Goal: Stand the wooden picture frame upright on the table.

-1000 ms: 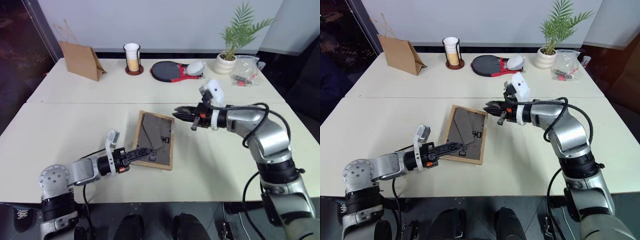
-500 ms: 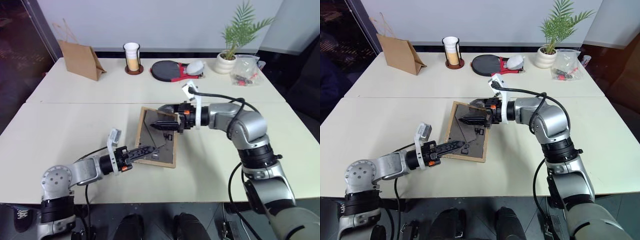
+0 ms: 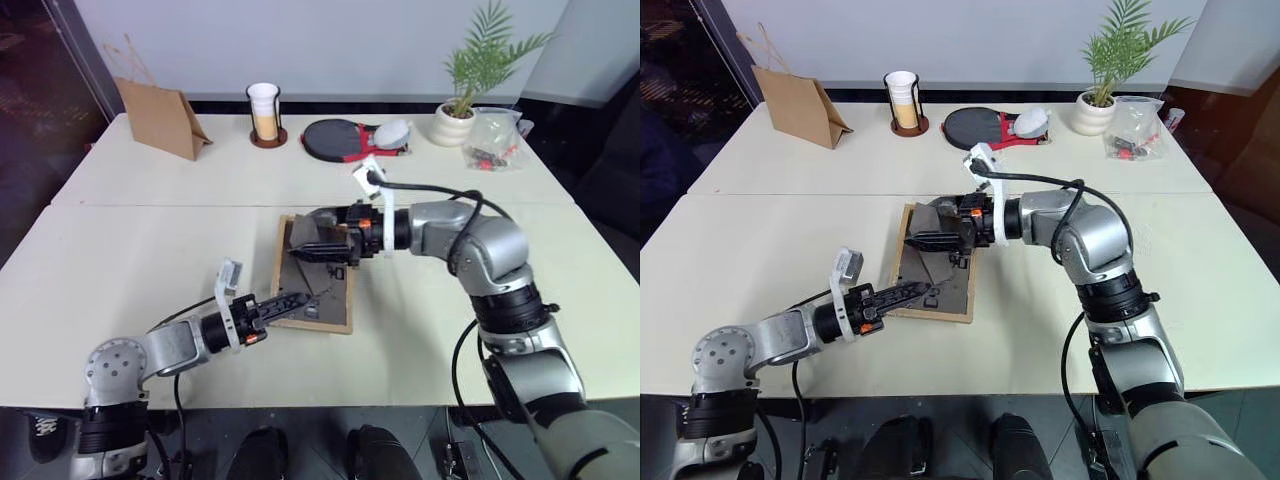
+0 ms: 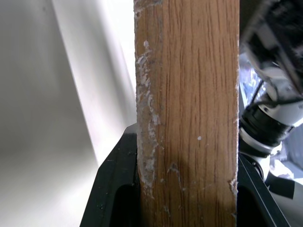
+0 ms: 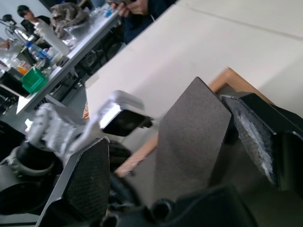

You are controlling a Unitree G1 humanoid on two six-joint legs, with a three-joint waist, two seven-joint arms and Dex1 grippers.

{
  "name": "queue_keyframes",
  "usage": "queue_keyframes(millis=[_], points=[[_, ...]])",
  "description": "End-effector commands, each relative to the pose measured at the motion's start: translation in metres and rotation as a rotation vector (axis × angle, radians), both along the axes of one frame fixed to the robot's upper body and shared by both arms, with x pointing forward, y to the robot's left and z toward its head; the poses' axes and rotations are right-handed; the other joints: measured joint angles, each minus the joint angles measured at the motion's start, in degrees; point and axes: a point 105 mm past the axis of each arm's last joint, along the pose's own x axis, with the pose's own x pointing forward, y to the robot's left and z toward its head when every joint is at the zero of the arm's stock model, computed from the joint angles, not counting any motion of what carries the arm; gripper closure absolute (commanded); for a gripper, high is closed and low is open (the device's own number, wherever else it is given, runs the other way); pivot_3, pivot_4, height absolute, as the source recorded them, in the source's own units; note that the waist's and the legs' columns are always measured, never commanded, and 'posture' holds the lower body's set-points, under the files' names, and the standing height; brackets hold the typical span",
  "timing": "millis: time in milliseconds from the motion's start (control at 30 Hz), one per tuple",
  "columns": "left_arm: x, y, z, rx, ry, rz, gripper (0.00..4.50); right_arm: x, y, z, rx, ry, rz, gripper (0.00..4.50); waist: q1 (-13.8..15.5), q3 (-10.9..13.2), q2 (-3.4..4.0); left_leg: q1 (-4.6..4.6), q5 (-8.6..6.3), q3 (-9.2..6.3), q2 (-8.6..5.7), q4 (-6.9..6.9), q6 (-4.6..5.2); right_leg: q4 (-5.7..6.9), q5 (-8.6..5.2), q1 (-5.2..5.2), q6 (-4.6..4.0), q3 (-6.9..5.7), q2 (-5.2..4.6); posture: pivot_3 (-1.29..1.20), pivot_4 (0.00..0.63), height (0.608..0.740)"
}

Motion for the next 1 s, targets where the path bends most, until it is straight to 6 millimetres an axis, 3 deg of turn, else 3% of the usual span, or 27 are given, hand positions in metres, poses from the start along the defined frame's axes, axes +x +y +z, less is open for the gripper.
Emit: queue_keyframes(millis=[33, 367, 500, 567, 700, 900, 1000], points=[[0.004, -0.002, 0.016, -0.054, -0.045, 0.013, 3.47, -0.022, 0.000, 0.019, 0.034, -0.052, 0.068, 0.08, 0.00, 0.00, 0.00, 0.00, 0.00, 0.00, 0.00, -0.01, 0.00, 0.00, 0.00, 0.00, 0.00, 0.00, 0.00, 0.00, 0.150, 0.740], [0.010, -0.002, 0.022, -0.061, -0.050, 0.020, 3.47, -0.036, -0.015, 0.021, 0.020, -0.065, 0.040, 0.08, -0.12, 0.00, 0.00, 0.00, 0.00, 0.00, 0.01, -0.05, 0.00, -0.03, -0.02, -0.02, -0.03, 0.01, -0.02, 0.00, 0.150, 0.740], [0.010, -0.003, 0.024, -0.062, -0.059, 0.008, 3.47, -0.034, -0.017, 0.020, 0.001, -0.088, 0.017, 0.08, -0.09, 0.00, 0.00, 0.00, 0.00, 0.00, 0.00, -0.07, 0.00, -0.04, -0.02, -0.04, -0.04, 0.01, -0.02, 0.00, 0.150, 0.740], [0.008, -0.005, 0.026, -0.053, -0.076, -0.013, 3.47, -0.022, -0.022, 0.019, -0.057, -0.192, -0.049, 0.08, -0.03, 0.00, 0.00, -0.01, 0.00, 0.01, 0.00, -0.07, 0.00, -0.05, -0.03, -0.04, -0.04, 0.02, -0.02, 0.00, 0.150, 0.740], [0.004, -0.006, 0.027, -0.045, -0.090, -0.033, 3.47, 0.005, -0.042, 0.025, -0.122, -0.304, -0.190, 0.08, 0.00, 0.00, 0.00, -0.02, 0.00, 0.03, -0.02, -0.06, 0.00, -0.08, -0.03, -0.03, -0.06, 0.02, -0.01, 0.00, 0.150, 0.740], [0.002, 0.003, 0.021, -0.041, -0.087, -0.022, 3.47, 0.001, -0.084, 0.036, -0.237, -0.420, -0.236, 0.08, 0.19, 0.03, 0.00, -0.23, 0.00, 0.07, -0.04, -0.07, 0.02, -0.19, -0.02, -0.19, -0.03, 0.02, 0.00, 0.00, 0.150, 0.740], [0.003, 0.006, 0.023, -0.049, -0.095, -0.017, 3.47, 0.004, -0.105, 0.025, -0.428, -0.590, -0.262, 0.08, 0.24, 0.03, 0.00, -0.46, 0.00, 0.05, -0.04, -0.02, 0.03, -0.21, -0.02, -0.36, -0.02, -0.01, 0.03, 0.00, 0.150, 0.740]])
